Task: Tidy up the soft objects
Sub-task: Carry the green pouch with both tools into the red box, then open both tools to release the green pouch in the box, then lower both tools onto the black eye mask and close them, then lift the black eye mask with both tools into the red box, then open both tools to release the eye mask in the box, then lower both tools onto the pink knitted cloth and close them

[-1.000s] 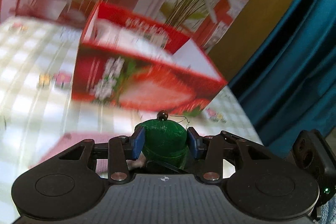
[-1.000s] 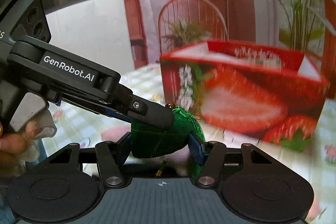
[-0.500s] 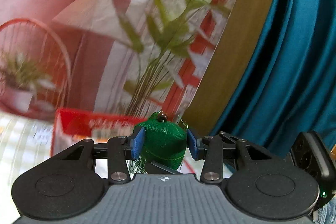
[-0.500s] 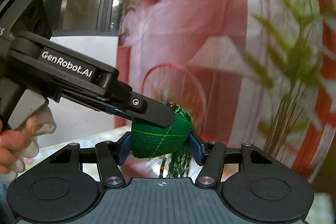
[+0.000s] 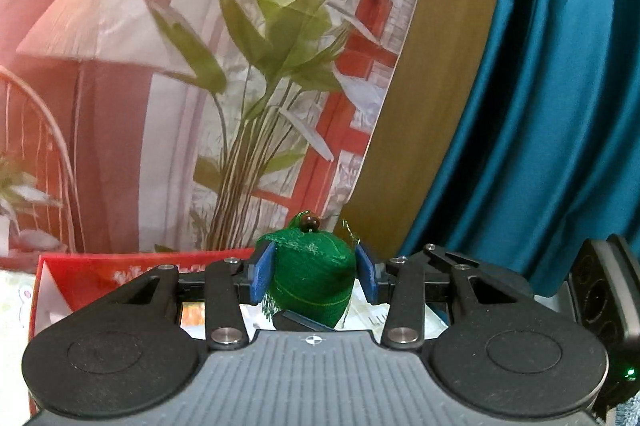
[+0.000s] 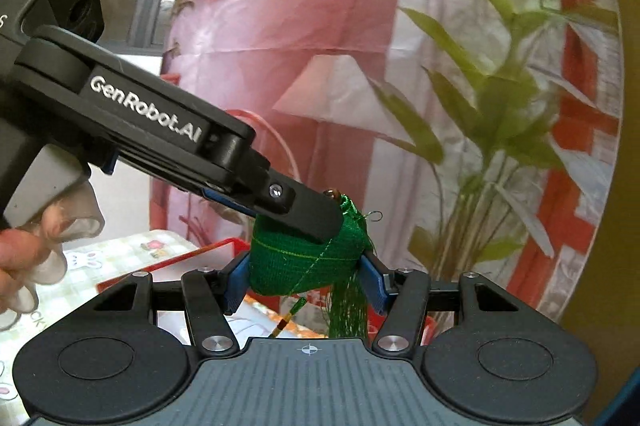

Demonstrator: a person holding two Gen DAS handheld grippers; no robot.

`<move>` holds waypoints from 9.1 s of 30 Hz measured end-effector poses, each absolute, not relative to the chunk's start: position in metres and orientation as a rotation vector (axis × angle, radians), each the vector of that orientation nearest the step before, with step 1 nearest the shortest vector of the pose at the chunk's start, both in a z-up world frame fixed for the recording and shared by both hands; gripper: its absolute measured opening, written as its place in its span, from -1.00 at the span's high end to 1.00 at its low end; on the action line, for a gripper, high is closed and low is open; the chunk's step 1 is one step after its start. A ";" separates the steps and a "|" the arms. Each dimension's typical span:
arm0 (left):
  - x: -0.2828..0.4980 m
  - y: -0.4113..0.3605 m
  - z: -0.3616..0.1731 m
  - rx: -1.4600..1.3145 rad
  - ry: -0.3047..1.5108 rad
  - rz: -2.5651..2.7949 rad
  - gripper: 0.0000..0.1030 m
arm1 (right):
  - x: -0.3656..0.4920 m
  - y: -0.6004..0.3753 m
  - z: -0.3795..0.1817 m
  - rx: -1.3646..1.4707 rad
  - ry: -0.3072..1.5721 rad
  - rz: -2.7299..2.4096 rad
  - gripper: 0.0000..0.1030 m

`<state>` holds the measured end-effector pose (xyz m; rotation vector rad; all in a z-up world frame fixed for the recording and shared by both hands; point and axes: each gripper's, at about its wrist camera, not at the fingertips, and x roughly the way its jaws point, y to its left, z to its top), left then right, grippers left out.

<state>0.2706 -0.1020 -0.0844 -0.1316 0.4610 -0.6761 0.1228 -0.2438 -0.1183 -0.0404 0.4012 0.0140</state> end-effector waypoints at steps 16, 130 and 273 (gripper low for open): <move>0.294 -0.106 -0.110 -0.102 0.549 -0.649 0.12 | 0.143 -0.271 -0.132 0.029 0.413 0.037 -0.04; 0.117 0.058 -0.274 -0.222 0.977 -0.265 -0.12 | -0.015 -0.142 -0.264 0.254 0.868 -0.075 -0.09; 0.160 0.026 -0.280 -0.066 0.832 -0.271 -0.64 | 0.008 -0.166 -0.279 0.340 0.821 -0.372 -0.38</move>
